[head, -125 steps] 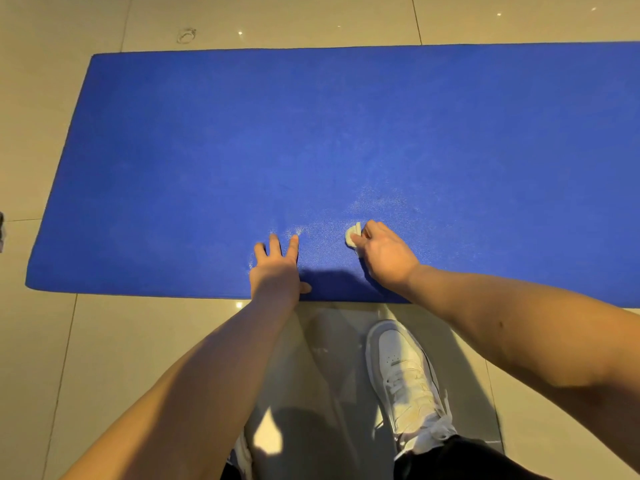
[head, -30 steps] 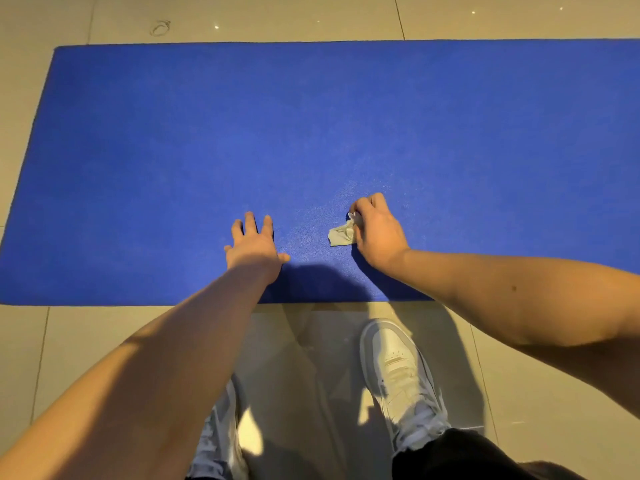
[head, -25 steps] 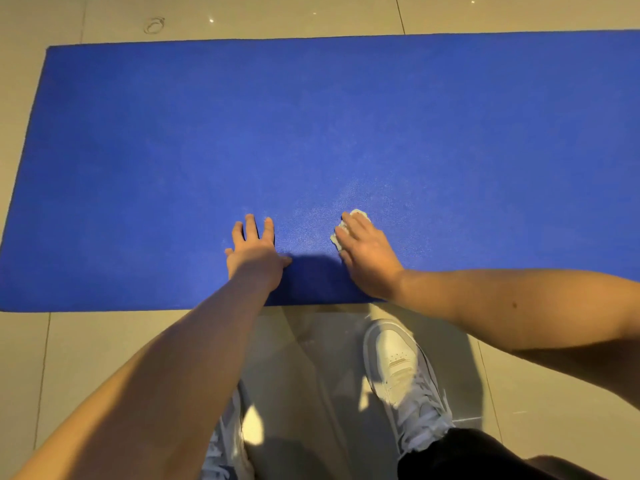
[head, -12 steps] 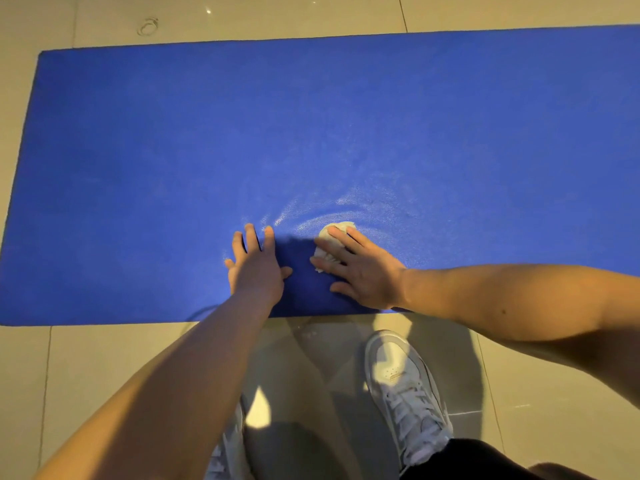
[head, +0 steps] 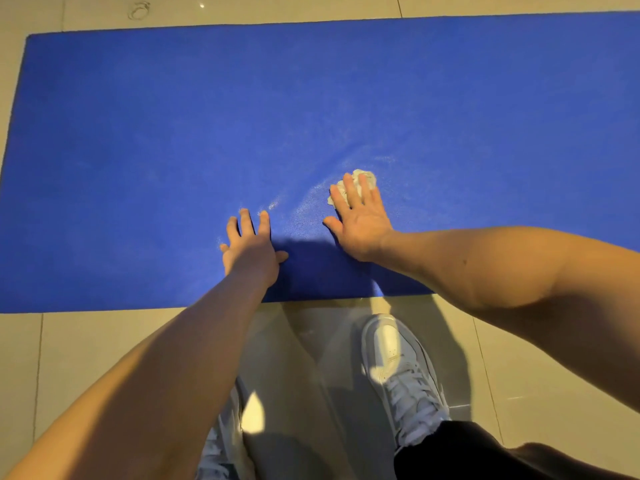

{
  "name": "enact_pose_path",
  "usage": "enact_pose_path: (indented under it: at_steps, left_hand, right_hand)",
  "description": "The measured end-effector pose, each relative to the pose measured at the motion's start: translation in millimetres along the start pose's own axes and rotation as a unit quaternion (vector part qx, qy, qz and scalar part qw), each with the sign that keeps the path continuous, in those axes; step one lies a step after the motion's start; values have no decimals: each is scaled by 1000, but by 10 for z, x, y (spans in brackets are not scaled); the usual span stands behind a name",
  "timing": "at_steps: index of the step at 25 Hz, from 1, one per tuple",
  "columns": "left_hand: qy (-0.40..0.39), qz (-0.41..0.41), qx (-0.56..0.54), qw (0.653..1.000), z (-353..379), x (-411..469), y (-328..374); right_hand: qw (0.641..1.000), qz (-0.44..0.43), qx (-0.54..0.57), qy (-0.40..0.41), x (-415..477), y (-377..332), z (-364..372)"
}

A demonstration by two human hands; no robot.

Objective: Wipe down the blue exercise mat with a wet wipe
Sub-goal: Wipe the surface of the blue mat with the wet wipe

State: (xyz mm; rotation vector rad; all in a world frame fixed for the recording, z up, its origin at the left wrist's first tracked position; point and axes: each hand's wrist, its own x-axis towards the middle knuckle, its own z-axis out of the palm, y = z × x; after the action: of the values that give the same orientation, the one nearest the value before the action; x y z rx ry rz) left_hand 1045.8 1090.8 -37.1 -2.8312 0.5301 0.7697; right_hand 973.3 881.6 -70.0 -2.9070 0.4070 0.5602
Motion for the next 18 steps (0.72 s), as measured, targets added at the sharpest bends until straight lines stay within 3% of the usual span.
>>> enact_pose_path:
  at_steps: [4, 6, 9, 15, 18]
  left_hand:
    - [-12, 20, -17, 1000, -95, -18, -81]
    - [-19, 34, -3, 999, -155, -1, -152]
    - [-18, 40, 19, 999, -257, 68, -167]
    - [11, 19, 15, 1000, -430, 385, 20]
    - [-50, -31, -31, 998, -441, 488, -44]
  right_hand:
    - [970, -237, -9, 58, -80, -462, 16]
    - [951, -297, -34, 75, -41, -493, 13]
    - [971, -235, -28, 31, 61, -202, 12]
    - [998, 29, -47, -11, 395, 438, -223]
    - [999, 53, 8, 4, 428, 352, -177]
